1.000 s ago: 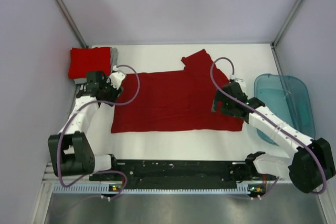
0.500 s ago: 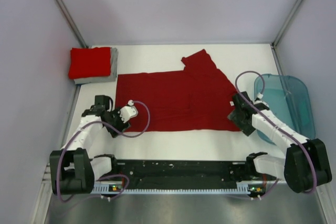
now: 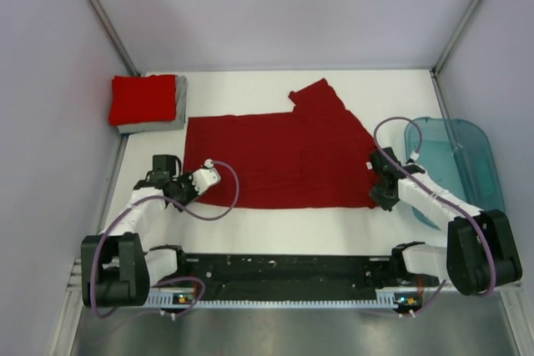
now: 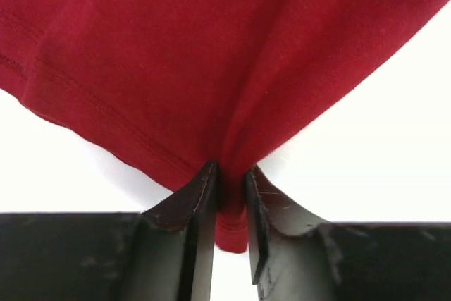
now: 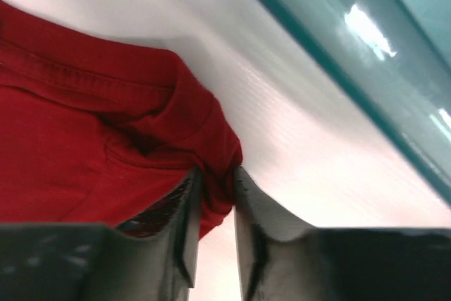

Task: Fold and stack the t-shirts
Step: Fold the flattened tshirt in 1/3 of the way

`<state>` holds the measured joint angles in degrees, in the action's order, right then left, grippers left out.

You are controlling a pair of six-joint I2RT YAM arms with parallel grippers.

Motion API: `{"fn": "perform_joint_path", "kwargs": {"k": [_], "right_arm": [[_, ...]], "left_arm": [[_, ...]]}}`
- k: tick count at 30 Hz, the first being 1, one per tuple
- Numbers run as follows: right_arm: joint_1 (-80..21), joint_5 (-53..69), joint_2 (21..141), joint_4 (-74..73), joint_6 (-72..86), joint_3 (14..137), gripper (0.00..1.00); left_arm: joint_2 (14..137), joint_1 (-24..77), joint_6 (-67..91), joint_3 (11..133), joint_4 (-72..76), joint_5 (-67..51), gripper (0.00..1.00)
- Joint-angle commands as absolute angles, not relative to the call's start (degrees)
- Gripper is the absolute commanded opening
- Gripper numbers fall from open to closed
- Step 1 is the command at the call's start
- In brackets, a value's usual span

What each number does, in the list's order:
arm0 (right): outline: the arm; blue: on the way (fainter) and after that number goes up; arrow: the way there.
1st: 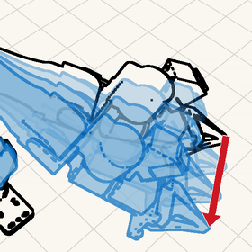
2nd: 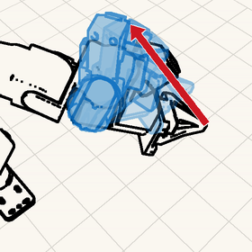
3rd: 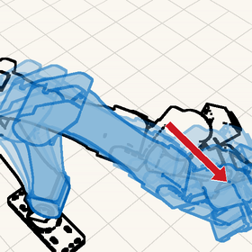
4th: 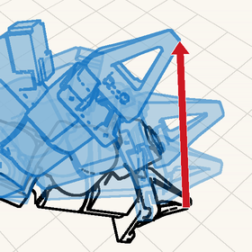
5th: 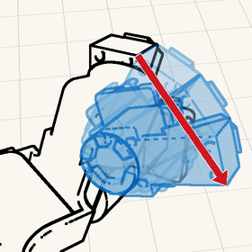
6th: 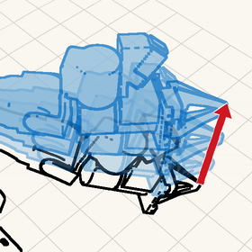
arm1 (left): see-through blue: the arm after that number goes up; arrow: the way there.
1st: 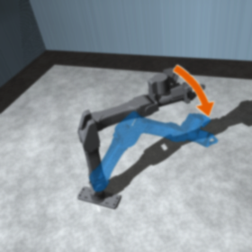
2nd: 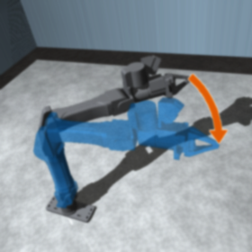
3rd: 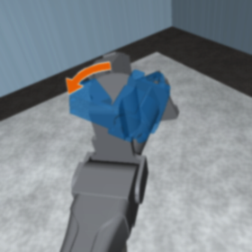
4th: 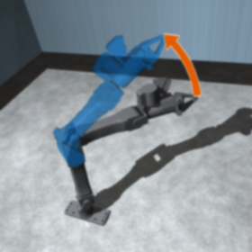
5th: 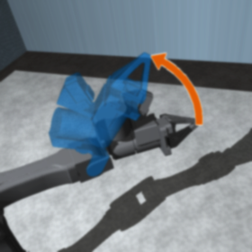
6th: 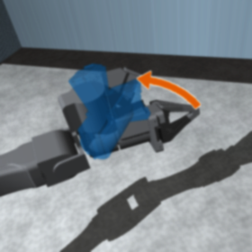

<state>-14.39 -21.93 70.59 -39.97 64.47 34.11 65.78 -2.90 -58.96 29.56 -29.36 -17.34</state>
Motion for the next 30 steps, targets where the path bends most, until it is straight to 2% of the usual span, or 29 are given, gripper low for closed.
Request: {"fn": "perform_joint_path", "kwargs": {"k": [1, 2, 3, 9, 17, 24, 25, 26, 27, 28, 29, 30], "right_arm": [[-13.89, -20.14, 68.74, -39.37, 61.54, 32.70, 0.15], [-13.89, -19.26, 67.77, -39.37, 60.04, 32.87, 0.06], [-13.97, -18.38, 66.72, -39.37, 58.64, 32.96, 0.00], [-14.15, -12.75, 58.20, -49.90, 55.11, 35.06, 0.00], [-15.47, -9.94, 48.43, -63.89, 59.50, 36.91, 0.00], [-19.15, -9.58, 46.50, -71.01, 63.72, 39.64, 0.00], [-19.51, -9.49, 45.97, -71.45, 64.33, 39.73, 0.00], [-19.60, -9.32, 45.44, -71.80, 64.68, 39.64, 0.00], [-19.60, -9.23, 44.92, -72.15, 64.77, 39.64, 0.12], [-19.60, -9.32, 44.48, -72.51, 64.86, 39.73, 0.38], [-19.60, -9.84, 44.12, -72.77, 64.52, 40.16, 0.61], [-19.51, -10.45, 43.86, -73.03, 63.47, 41.38, 0.82]], "left_arm": [[66.98, -2.81, -59.24, 26.45, -27.86, -17.14, 0.14], [66.45, -2.81, -58.98, 26.63, -28.47, -17.14, 0.00], [65.84, -2.81, -58.54, 26.80, -29.26, -17.14, 0.00], [60.65, -2.81, -58.36, 29.53, -42.07, -12.85, 0.00], [59.77, -2.90, -58.45, 33.92, -61.59, -7.55, 0.00], [60.29, -2.81, -58.09, 36.29, -65.47, -7.03, 0.00], [60.64, -2.73, -58.44, 36.56, -65.91, -7.03, 0.03], [60.82, -2.81, -58.80, 37.17, -66.70, -7.29, 0.12], [60.99, -2.81, -59.23, 38.05, -67.84, -8.08, 0.26], [61.26, -2.73, -59.59, 39.19, -69.59, -9.22, 0.39], [61.35, -2.81, -59.94, 40.94, -71.00, -10.71, 0.65], [61.52, -2.90, -59.42, 42.96, -71.28, -11.24, 0.72]]}}
